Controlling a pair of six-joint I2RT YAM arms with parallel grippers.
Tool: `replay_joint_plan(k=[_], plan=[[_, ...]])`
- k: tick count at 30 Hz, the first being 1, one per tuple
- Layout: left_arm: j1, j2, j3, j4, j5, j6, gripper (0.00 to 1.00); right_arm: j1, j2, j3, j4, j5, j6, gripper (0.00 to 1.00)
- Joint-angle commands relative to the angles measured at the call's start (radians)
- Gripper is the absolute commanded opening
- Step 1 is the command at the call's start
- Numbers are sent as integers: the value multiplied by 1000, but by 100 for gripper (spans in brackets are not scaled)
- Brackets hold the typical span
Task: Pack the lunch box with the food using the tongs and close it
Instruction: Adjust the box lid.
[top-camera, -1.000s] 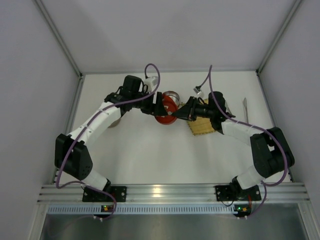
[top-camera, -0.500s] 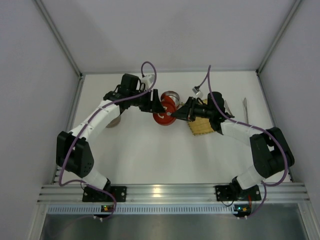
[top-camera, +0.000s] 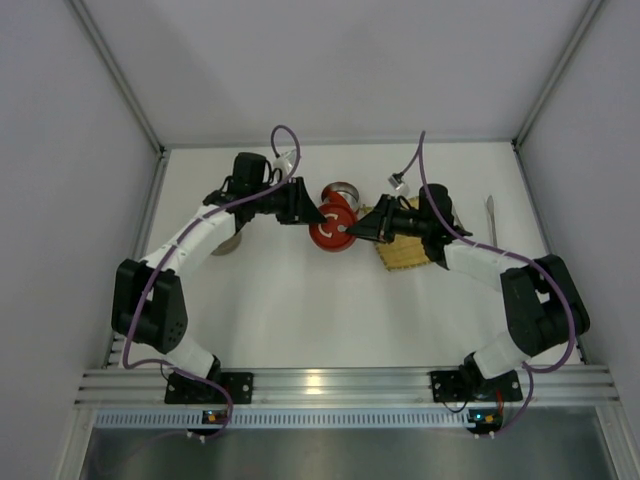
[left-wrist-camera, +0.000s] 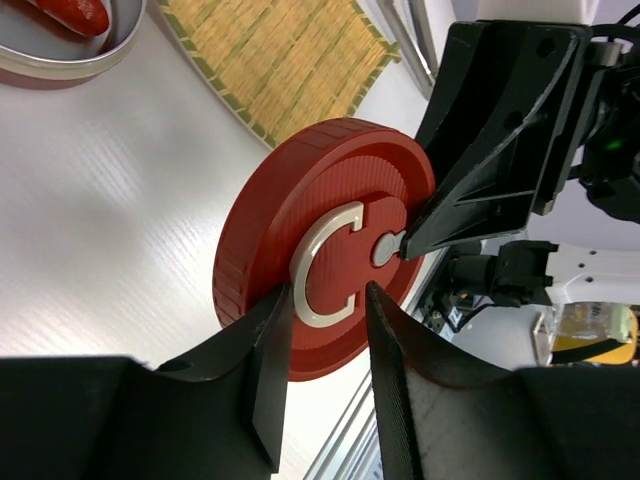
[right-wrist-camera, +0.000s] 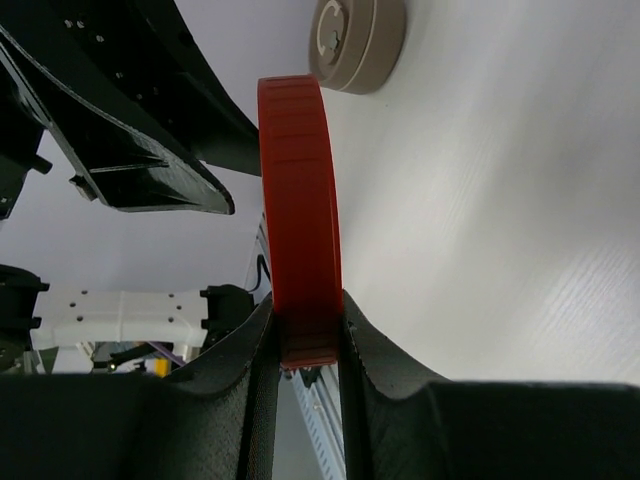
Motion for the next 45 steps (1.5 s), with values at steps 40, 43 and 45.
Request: replay_joint_plan(k=[40,43,45], plan=[[-138,-159,174,-326,-302,285,54,32,-6,-7,202,-16,1,0],[-138,-153,170,-345,-355,300,54,32,-3,-19,285,-34,59,0],[-136,-145,170,-354,-381,311,54,32,-1,-21,316,-42,85,0]])
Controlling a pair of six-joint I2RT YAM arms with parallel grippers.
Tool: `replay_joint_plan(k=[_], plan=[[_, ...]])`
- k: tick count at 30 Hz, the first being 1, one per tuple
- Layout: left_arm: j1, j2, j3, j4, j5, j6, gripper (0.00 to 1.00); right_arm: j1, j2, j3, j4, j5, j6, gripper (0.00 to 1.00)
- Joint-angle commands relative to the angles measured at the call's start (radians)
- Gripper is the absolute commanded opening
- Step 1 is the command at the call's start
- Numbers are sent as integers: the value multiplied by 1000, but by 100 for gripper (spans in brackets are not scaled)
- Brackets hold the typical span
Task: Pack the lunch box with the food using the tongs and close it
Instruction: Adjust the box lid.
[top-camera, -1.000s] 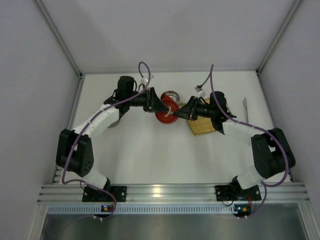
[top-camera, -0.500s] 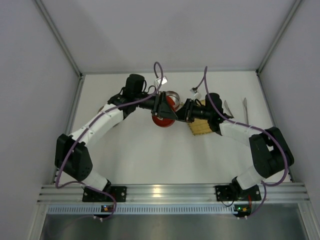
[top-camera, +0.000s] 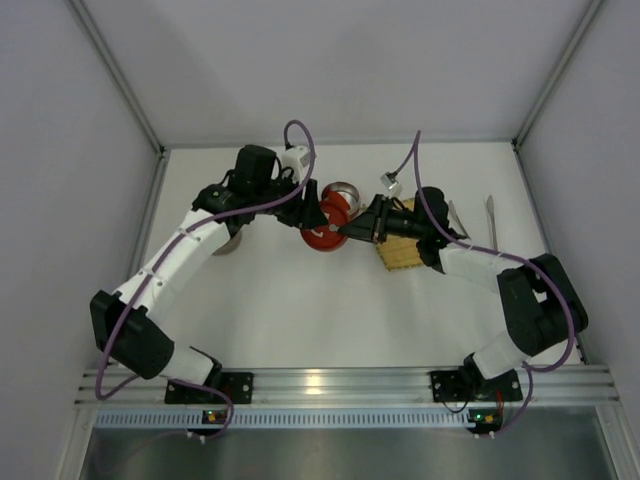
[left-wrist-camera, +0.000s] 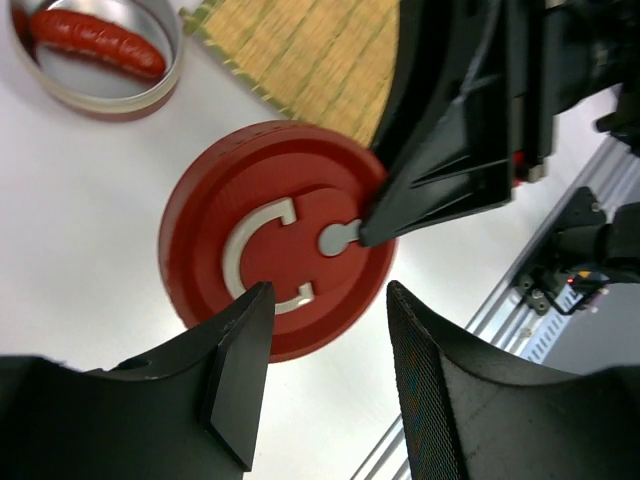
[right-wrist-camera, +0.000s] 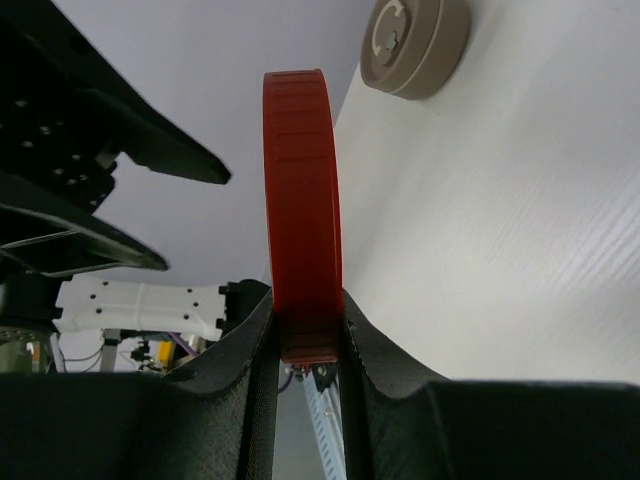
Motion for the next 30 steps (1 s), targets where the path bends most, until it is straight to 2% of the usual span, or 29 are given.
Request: replay_joint_plan(k=[1,6,12,15,21,25,30], plan=[[-1,7,-1,-55,-105,51,54,-7,-5,0,188,-38,69,0],[-1,21,-6,-66,-186,56,59,-7,-7,-6,233,-43,100,0],[-1,43,-10,-66,-190,54,63,-5,-9,-11,276,-49,130,0],[-1,49,-22,-41,-113,34,63,2,-7,-11,283,-54,134,0],[1,66,-58,32,161,-35,60,5,-9,-11,309,-61,143,0],[20,54,-108,127,331,-105,53,4,-5,-15,315,-67,141,0],[102,29,-182,305,526,-285,43,5,2,-23,319,-71,134,0]])
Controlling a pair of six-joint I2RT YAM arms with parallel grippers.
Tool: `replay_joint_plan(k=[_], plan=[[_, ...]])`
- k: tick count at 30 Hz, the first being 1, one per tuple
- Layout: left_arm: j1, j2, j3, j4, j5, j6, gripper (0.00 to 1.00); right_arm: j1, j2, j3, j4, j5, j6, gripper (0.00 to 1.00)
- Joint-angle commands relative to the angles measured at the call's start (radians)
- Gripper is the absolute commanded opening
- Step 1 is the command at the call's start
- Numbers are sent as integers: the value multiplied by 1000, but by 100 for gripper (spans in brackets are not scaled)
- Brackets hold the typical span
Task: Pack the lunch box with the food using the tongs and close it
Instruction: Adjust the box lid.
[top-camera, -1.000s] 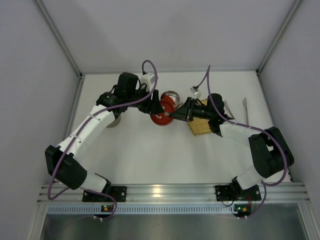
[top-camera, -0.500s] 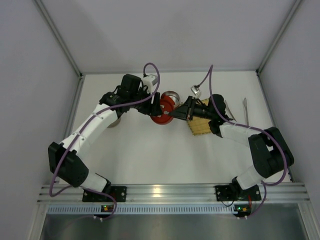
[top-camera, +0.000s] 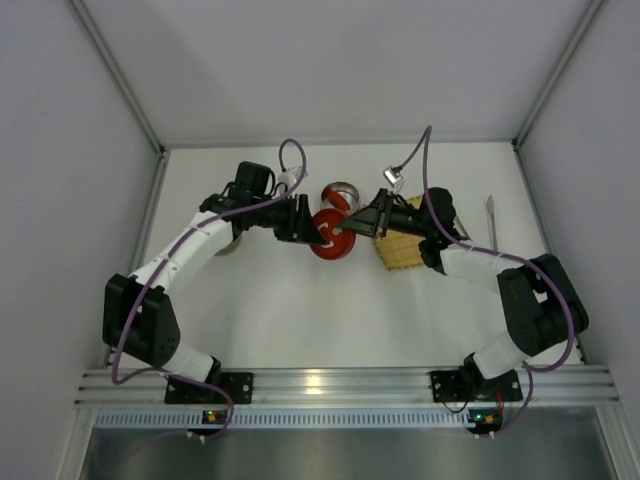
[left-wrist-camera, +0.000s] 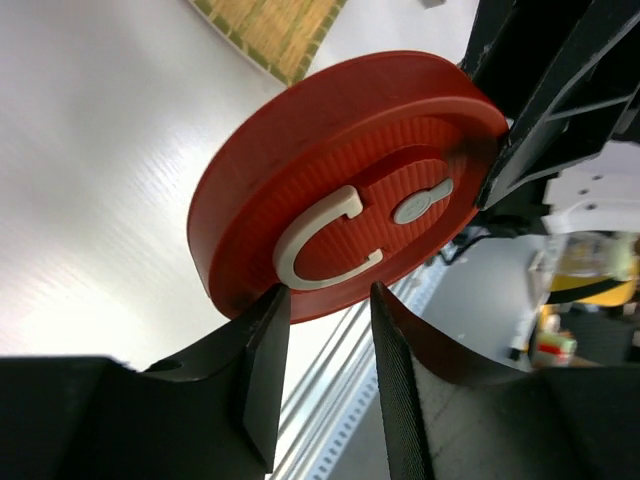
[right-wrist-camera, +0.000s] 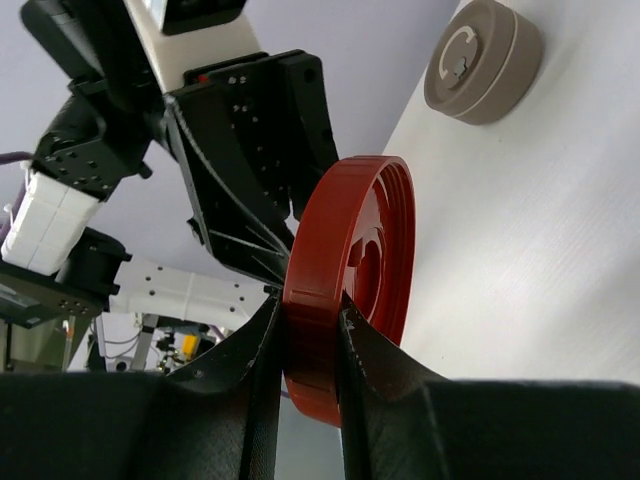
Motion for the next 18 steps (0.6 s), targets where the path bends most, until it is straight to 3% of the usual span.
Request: replay_joint_plan(k=[1,8,12,18], plan=[[38,-39,-32,298,297,-187,42,14,4,-5,96,-11,-23,0],[122,-82,-148,622,366,-447,38,13,11,-13,77,-6,-29,0],[125,-111,-194,758,369,-501,37,12,16,-13,80,-8,-21,0],[127,-154,-223,773,325,-494,39,13,34,-11,109,-8,12,0]])
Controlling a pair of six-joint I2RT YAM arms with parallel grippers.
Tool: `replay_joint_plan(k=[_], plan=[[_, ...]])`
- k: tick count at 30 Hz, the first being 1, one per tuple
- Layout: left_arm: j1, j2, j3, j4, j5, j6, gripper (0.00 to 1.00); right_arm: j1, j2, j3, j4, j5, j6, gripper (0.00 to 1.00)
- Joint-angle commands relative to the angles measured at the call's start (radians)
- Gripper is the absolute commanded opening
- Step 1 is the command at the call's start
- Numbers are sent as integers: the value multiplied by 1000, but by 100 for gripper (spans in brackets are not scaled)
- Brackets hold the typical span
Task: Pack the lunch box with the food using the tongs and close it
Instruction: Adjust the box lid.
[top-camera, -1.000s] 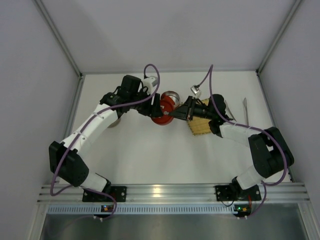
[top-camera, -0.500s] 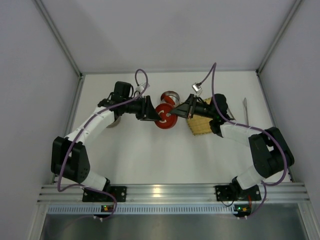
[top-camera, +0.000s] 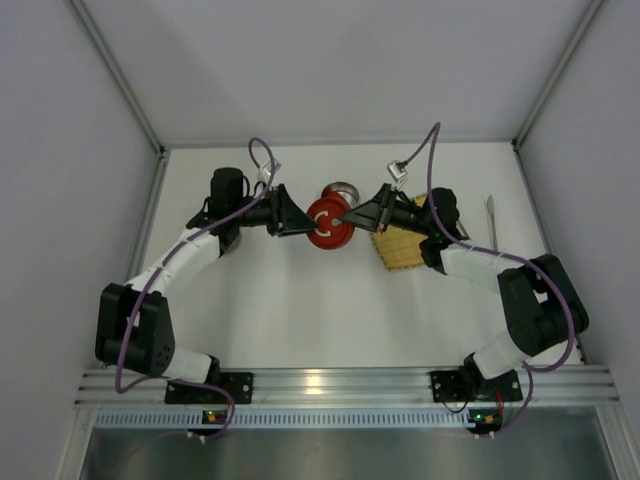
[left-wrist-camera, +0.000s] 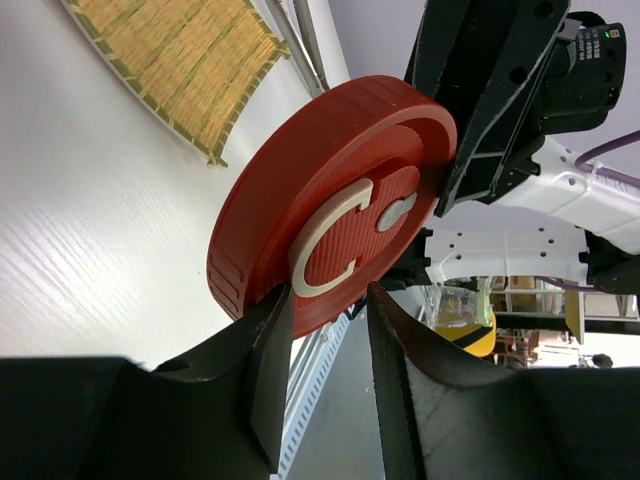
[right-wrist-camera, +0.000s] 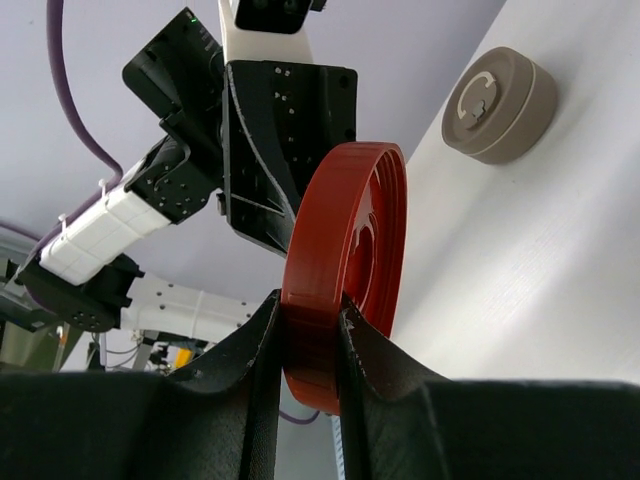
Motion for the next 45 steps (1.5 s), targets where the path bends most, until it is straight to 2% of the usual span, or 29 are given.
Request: replay_joint_plan(k=[1,4,6,13,22,28,33,35,39,45], plan=[[-21,-95,33,168,59,4,40,17,39,-13,16,-34,-4,0],[-24,-120,63,50,-68,119,43,15,43,-11,50,-28,33,0],[-25,-117,96,-56,-142,146,45,17,43,-8,53,-20,39,0],[-59,-83,123,-73,-228,155,46,22,74,-5,146,4,119,0],[-81,-88,194,-250,-328,239,48,-1,49,-21,183,81,131,0],[-81,-83,192,-287,-429,224,48,-5,46,-24,197,107,166,0],[-67,-89,185,-282,-421,207,50,-9,37,-31,218,118,188,0],[-16,-101,162,-233,-403,172,51,-26,36,-30,235,116,197,0],[76,-101,62,-77,-181,56,60,-60,49,-22,313,102,274,0],[90,-92,5,69,-70,-32,70,-71,65,-13,426,85,367,0]])
